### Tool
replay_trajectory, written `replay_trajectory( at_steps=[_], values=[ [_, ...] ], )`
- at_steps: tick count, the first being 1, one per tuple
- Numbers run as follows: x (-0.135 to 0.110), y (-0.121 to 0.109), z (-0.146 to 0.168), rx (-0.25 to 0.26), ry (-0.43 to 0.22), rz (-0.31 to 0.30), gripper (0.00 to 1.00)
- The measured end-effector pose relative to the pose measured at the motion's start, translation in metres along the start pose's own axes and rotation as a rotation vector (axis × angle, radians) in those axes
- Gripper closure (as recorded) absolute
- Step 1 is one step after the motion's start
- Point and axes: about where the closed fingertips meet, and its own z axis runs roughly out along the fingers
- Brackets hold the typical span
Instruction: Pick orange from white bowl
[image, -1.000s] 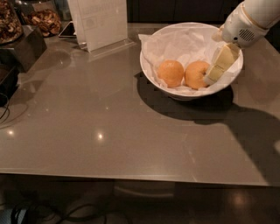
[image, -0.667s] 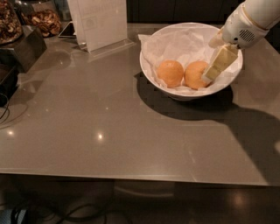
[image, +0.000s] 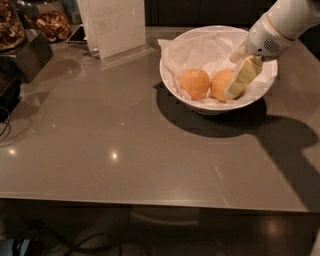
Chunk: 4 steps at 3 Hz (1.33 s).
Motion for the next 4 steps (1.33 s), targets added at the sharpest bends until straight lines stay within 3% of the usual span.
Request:
replay_trajectory(
  at_steps=[2, 4],
  values=[
    [-0.008, -0.009, 0.044, -0.111, -0.005, -0.012, 0.12],
    [0.001, -0.013, 0.065, -0.152, 0.010, 0.018, 0.15]
  ],
)
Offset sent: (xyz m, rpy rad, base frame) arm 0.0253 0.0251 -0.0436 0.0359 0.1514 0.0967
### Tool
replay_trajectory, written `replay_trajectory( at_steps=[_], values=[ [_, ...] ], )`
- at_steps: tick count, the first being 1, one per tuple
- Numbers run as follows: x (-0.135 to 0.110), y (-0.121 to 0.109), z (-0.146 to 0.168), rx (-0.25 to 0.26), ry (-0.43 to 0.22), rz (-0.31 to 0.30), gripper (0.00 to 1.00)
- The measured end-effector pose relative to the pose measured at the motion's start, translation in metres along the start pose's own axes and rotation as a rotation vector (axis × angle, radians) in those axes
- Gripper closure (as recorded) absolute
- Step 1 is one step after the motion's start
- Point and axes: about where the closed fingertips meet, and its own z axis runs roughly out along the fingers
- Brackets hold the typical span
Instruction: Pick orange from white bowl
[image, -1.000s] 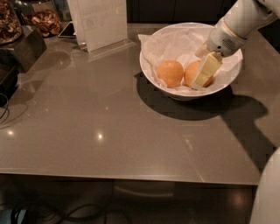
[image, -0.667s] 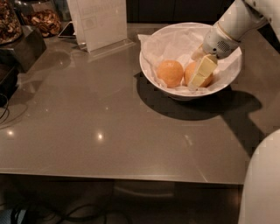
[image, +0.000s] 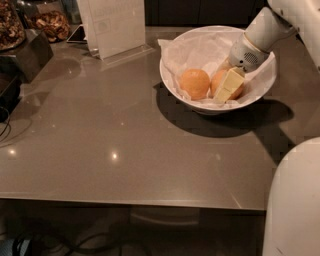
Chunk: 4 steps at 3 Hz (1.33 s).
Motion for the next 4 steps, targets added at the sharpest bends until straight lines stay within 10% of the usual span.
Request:
replay_trajectory(
  at_steps=[1, 4],
  values=[
    [0.0063, -0.0017, 0.0063, -0.010, 0.015, 0.017, 0.15],
    [0.0049, -0.0033, 0.0023, -0.012, 0.019, 0.021, 0.80]
  ],
)
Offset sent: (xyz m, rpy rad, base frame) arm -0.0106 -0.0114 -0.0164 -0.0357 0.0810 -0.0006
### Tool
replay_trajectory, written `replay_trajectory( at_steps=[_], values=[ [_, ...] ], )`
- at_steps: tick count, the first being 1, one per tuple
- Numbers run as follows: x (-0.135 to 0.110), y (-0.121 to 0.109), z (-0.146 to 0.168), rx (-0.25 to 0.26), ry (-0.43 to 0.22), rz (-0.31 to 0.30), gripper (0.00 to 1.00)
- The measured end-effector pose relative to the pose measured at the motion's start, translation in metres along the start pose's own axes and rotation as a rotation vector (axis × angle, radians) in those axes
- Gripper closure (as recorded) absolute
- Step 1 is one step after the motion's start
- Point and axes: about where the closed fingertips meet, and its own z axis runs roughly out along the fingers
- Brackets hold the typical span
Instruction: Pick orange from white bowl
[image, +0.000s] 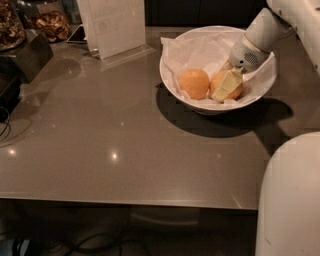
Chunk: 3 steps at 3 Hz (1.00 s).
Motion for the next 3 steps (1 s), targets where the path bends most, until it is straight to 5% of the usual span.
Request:
replay_trajectory(
  at_steps=[1, 3],
  values=[
    [0.002, -0.003, -0.008, 0.023, -0.056, 0.017, 1.00],
    [-0.008, 0.016, -0.070, 0.104, -0.262, -0.023, 1.00]
  ],
)
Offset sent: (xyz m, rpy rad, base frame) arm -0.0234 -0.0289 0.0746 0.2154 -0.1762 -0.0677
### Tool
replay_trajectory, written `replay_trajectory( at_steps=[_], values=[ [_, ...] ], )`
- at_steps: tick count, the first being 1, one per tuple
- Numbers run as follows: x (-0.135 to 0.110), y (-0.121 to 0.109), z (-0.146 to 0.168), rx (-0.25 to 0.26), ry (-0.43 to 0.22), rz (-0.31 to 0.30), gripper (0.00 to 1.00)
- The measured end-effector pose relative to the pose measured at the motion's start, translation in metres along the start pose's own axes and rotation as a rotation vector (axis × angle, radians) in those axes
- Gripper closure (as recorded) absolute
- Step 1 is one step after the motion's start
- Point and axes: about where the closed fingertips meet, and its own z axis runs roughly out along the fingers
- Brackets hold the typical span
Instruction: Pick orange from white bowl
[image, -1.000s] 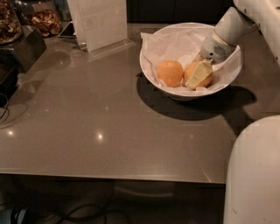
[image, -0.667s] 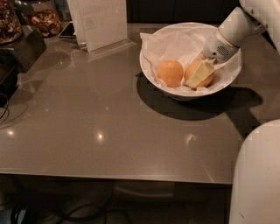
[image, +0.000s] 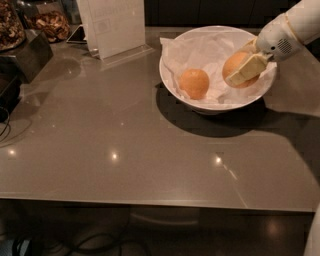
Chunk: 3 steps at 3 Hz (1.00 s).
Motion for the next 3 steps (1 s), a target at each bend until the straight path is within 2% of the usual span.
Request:
replay_trajectory(
  at_steps=[2, 3],
  values=[
    [-0.010, 0.039, -0.052, -0.038, -0.238, -0.025, 1.00],
    [-0.009, 0.065, -0.079, -0.011, -0.308, -0.029, 1.00]
  ],
)
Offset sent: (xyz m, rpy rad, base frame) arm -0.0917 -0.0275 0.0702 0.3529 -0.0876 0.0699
